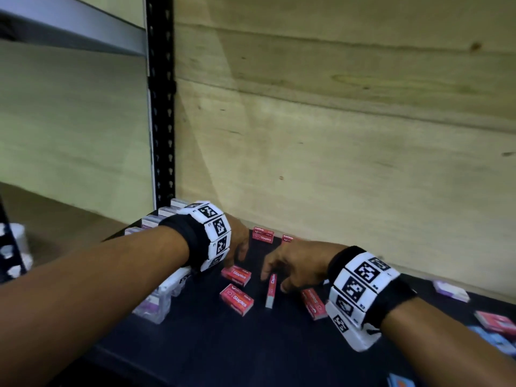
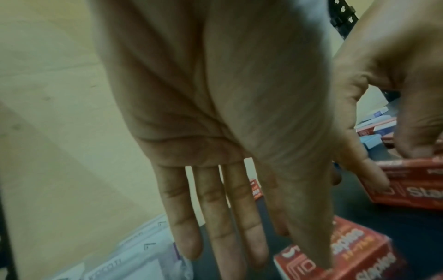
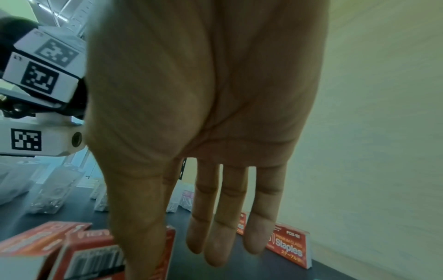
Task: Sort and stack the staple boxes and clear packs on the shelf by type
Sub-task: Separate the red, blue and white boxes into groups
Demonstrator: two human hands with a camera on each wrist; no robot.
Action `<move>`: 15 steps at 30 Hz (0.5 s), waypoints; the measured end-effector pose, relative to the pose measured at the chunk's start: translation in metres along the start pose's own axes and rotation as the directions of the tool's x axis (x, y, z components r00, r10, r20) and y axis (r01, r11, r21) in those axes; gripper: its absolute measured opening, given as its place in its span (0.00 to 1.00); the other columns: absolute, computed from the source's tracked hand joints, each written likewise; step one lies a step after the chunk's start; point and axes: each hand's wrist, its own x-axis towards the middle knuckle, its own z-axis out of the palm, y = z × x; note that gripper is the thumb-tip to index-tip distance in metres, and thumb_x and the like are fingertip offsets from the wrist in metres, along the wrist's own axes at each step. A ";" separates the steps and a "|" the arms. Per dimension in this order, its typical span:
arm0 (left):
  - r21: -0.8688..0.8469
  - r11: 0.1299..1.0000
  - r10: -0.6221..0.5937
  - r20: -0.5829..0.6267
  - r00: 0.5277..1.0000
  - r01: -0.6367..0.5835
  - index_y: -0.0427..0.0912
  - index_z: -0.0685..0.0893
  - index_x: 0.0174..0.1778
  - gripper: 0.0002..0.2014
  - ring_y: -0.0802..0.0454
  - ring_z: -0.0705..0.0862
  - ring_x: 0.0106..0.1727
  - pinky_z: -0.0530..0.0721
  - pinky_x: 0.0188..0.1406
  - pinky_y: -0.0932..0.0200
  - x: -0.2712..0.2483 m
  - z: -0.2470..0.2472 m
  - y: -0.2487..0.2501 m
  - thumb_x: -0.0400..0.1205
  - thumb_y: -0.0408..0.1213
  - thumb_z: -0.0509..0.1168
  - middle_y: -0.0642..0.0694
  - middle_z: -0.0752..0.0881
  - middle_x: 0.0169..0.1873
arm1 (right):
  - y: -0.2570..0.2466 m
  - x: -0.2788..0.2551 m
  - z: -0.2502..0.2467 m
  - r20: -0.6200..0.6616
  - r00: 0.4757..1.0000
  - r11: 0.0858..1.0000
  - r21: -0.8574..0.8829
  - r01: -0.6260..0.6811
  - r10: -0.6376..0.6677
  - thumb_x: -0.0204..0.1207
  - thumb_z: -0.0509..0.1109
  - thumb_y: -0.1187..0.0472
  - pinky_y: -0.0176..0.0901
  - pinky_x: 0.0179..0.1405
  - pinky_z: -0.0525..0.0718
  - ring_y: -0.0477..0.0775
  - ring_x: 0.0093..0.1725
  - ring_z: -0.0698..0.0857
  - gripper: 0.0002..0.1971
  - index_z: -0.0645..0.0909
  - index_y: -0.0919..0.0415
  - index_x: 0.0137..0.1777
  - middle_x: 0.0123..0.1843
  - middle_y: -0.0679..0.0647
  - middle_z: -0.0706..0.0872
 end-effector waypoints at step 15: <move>0.068 0.998 -0.022 0.064 0.998 0.018 0.36 0.86 0.63 0.17 0.55 0.81 0.48 0.74 0.32 0.72 0.011 -0.007 0.001 0.79 0.31 0.73 0.42 0.88 0.58 | 0.043 0.005 -0.002 -0.112 0.980 0.985 0.075 -0.157 0.165 0.81 0.71 0.54 0.41 0.45 0.78 0.48 0.47 0.83 0.06 0.80 0.49 0.55 0.51 0.45 0.87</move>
